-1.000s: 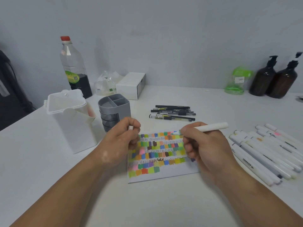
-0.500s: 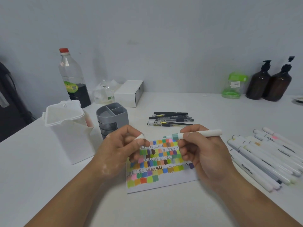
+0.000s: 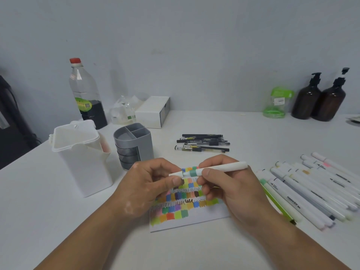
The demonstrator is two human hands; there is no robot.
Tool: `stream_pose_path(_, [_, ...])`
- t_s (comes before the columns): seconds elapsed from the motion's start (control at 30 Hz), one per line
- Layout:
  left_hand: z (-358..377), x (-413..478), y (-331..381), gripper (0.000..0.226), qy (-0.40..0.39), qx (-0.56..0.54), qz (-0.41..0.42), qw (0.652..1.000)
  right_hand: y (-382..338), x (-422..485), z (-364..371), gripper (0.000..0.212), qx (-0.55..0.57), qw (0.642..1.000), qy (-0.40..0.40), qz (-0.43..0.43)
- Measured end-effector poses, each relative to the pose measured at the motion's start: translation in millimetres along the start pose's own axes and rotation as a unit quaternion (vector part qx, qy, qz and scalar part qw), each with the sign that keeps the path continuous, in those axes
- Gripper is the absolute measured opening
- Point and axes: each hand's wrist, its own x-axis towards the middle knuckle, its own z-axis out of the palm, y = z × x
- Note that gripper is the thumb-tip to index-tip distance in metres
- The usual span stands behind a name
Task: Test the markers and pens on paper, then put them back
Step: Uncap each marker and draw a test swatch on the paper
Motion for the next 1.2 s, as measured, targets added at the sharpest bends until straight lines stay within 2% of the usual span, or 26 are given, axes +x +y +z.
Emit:
stream_pose_path(0.5, [2.6, -0.7, -2.8, 0.013, -0.033, -0.028, 0.014, 0.999, 6.9, 1.7, 1.2, 0.007, 0.016, 0.999, -0.002, 0.028])
stream_pose_path(0.57, [3.5, 0.3, -5.2, 0.013, -0.032, -0.024, 0.017, 0.999, 7.8, 0.6, 1.4, 0.003, 0.003, 1.0, 0.002, 0.025])
stream_pose_path(0.63, [5.0, 1.3, -6.5, 0.014, -0.028, 0.008, 0.022, 0.999, 7.1, 0.4, 0.1, 0.009, -0.026, 0.999, 0.007, 0.029])
stream_pose_path(0.73, [3.0, 2.4, -8.6, 0.015, 0.0, 0.07, 0.028, 0.997, -4.2, -0.6, -12.0, 0.009, -0.118, 0.992, 0.018, 0.028])
stream_pose_path(0.8, [-0.8, 2.0, -11.6, 0.014, 0.013, 0.089, 0.038, 0.995, -14.3, -2.4, -21.4, 0.005, -0.252, 0.968, 0.003, 0.017])
stream_pose_path(0.87, [0.4, 1.4, -14.6, 0.015, -0.004, 0.127, 0.066, 0.99, -18.1, -7.6, -22.7, 0.005, -0.429, 0.903, -0.028, 0.004])
stream_pose_path(0.93, [6.3, -0.3, -15.1, 0.018, -0.026, 0.138, 0.077, 0.987, -13.5, -17.2, -13.7, 0.015, -0.544, 0.838, -0.048, -0.007])
stream_pose_path(1.0, [8.5, 0.1, -15.5, 0.024, -0.026, 0.147, 0.084, 0.985, -8.5, -28.7, -7.0, 0.02, -0.571, 0.82, -0.043, -0.003])
stream_pose_path(1.07, [5.3, 3.4, -20.1, 0.033, -0.015, 0.225, 0.101, 0.969, -5.7, -36.0, -16.9, 0.023, -0.577, 0.816, 0.019, 0.022])
stream_pose_path(1.13, [2.7, 5.1, -23.3, 0.035, -0.011, 0.3, 0.101, 0.949, -4.3, -41.1, -35.7, 0.029, -0.633, 0.767, 0.096, 0.048])
stream_pose_path(1.2, [4.5, 7.3, -27.1, 0.028, -0.015, 0.336, 0.114, 0.935, -0.3, -44.4, -51.5, 0.028, -0.682, 0.718, 0.126, 0.058])
